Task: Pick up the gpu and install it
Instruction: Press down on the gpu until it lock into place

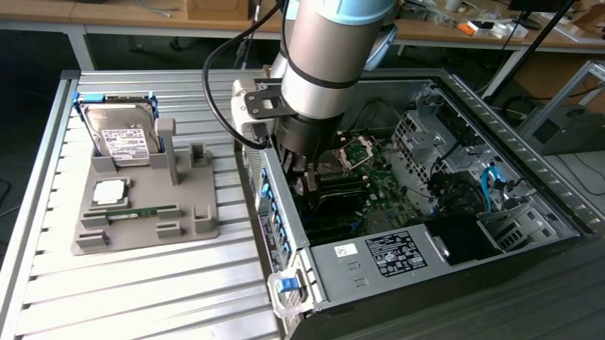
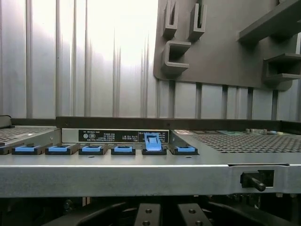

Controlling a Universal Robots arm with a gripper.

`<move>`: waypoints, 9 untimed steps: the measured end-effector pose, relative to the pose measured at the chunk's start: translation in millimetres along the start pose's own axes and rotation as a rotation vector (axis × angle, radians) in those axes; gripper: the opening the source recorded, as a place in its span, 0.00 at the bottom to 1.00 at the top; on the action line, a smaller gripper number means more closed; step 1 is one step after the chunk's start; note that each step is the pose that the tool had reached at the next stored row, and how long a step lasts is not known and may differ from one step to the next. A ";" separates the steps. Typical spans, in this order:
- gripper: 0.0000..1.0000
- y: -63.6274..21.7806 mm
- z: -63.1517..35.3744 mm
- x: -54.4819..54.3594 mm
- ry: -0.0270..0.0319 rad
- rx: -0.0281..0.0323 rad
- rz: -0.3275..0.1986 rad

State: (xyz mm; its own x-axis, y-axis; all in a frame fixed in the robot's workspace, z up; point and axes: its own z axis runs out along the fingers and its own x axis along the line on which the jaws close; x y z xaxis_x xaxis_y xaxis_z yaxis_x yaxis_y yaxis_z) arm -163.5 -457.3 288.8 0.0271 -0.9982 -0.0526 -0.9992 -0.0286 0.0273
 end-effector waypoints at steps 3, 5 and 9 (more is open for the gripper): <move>0.11 -0.6 0.3 0.1 -0.0002 -0.0004 0.000; 0.11 -2.3 0.7 0.3 -0.0005 -0.0018 0.000; 0.11 -6.4 0.5 0.4 -0.0004 -0.0046 0.000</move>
State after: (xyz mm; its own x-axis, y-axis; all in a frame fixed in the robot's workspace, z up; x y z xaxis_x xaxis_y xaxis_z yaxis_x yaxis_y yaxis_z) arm -157.2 -457.5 288.0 0.0270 -0.9982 -0.0530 -0.9991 -0.0287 0.0320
